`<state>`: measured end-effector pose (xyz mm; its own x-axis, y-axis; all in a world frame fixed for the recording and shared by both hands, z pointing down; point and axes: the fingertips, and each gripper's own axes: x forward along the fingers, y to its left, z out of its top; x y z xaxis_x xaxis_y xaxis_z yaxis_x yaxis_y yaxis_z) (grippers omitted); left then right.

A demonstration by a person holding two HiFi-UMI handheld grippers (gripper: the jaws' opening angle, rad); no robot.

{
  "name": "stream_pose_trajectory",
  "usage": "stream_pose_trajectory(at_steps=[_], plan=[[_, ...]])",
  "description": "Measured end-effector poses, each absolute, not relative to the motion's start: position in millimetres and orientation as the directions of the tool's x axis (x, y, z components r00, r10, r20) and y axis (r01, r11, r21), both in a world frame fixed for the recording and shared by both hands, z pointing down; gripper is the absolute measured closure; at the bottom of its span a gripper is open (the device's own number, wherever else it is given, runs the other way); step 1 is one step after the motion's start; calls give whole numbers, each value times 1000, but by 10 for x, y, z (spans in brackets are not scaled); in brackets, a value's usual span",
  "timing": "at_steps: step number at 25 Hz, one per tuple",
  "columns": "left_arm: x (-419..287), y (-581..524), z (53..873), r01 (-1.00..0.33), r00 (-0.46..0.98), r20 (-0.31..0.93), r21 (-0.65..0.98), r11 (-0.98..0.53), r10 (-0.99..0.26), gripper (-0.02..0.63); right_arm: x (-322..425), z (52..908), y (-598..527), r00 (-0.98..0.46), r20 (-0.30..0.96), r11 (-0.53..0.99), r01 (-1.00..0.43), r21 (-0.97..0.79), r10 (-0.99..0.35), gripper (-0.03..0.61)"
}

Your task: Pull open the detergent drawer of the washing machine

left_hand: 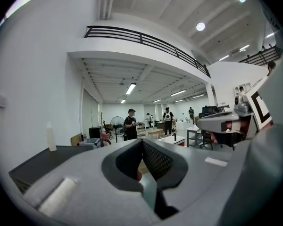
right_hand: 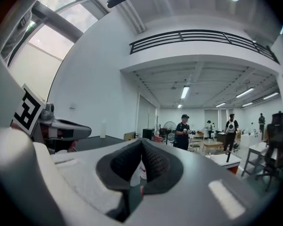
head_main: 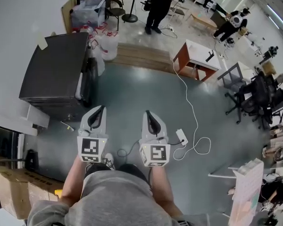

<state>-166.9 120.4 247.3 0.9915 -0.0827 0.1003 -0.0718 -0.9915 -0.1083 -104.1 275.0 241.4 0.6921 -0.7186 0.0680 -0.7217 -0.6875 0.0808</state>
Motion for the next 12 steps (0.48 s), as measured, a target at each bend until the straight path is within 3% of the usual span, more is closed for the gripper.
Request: stream_pose_trajectory(at_steps=[12], plan=[[-1211,890,2589,-69,992,103,-87,-994,-78,603,-541,2468,2489,698,78,-693,-716,85,-711,572]])
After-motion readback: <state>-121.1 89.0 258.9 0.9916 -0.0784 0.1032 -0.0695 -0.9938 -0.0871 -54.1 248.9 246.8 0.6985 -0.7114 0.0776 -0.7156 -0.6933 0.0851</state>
